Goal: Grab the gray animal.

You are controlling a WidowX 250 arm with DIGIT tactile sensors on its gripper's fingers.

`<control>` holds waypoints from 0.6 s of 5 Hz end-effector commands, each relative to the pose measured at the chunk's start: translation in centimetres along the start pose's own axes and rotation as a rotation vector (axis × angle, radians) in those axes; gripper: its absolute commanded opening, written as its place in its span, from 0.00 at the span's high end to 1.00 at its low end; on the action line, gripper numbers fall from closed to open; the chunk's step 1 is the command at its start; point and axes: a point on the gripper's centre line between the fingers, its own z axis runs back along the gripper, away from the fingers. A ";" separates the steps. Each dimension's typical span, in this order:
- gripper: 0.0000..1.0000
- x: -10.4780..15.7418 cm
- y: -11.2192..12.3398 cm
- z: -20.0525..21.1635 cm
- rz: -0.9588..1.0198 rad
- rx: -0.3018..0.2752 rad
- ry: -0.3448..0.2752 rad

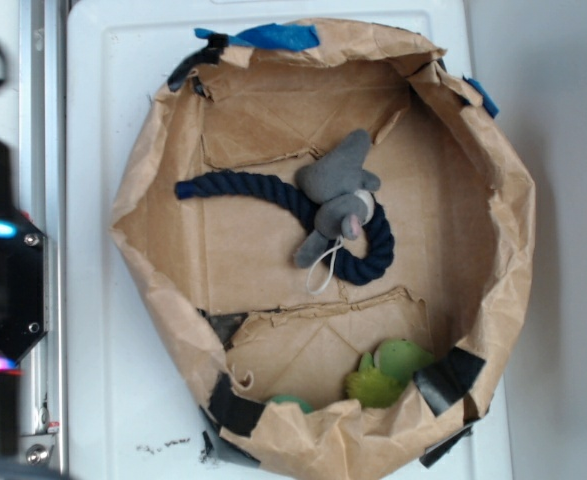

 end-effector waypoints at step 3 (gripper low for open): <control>0.00 9.1 3.9 -8.3 -0.572 -0.090 -0.046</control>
